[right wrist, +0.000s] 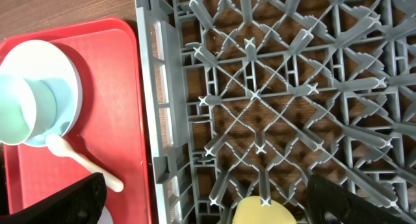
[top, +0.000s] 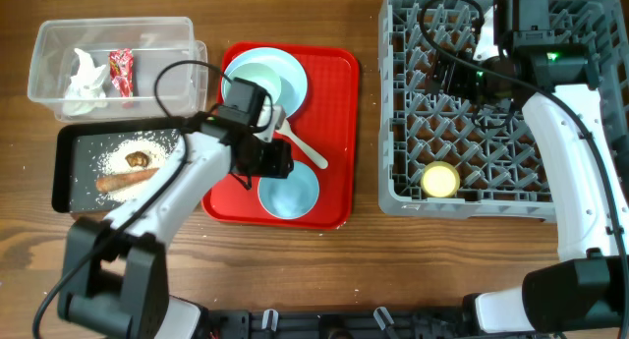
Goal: Sort waste into correct bins and load items into the dishwasher rack
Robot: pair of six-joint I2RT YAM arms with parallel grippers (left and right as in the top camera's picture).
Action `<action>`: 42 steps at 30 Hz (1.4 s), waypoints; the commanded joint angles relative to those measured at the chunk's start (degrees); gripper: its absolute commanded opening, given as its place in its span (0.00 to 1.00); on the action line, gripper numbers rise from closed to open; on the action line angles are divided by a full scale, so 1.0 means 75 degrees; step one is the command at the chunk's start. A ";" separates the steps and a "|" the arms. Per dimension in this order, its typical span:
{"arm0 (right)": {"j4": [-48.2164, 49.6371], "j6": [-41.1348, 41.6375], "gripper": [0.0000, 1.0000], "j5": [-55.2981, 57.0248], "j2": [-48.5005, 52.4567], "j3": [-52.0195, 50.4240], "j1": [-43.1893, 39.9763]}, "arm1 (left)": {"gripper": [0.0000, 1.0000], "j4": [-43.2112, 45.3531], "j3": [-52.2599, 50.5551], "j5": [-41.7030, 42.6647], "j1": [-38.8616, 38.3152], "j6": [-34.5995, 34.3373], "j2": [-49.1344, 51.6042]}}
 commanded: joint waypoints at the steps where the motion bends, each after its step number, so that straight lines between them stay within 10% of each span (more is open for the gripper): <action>1: -0.0061 -0.0157 1.00 0.0125 -0.0070 0.0076 0.0006 | 0.54 -0.0067 -0.0003 -0.1008 -0.0195 -0.0187 0.0694; 11: -0.0009 -0.0152 1.00 0.0122 -0.0070 0.0076 0.0006 | 0.38 -0.0286 0.0277 -0.0682 -0.0146 -0.0224 0.0901; 16: -0.0061 -0.0157 1.00 0.0122 -0.0070 0.0076 0.0006 | 0.48 -0.1862 0.1874 -0.1204 -0.0114 -0.0163 0.0498; 26: -0.0175 -0.0157 1.00 0.0125 -0.0067 0.0076 0.0006 | 0.46 -0.1081 0.0886 -0.2518 0.0012 -0.0166 0.1274; 29: -0.0192 -0.0157 1.00 0.0122 -0.0070 0.0076 0.0006 | 0.37 -0.1052 0.0871 -0.2264 0.0020 -0.0169 0.1708; 32: -0.0198 -0.0157 1.00 0.0117 -0.0067 0.0076 0.0006 | 0.04 -0.0994 0.0874 -0.2247 0.0023 -0.0361 0.1749; 42: 0.1064 -0.0140 1.00 -0.1606 0.0035 -0.0425 0.1192 | 0.04 -0.0615 0.1376 0.3305 0.1769 0.0076 0.1358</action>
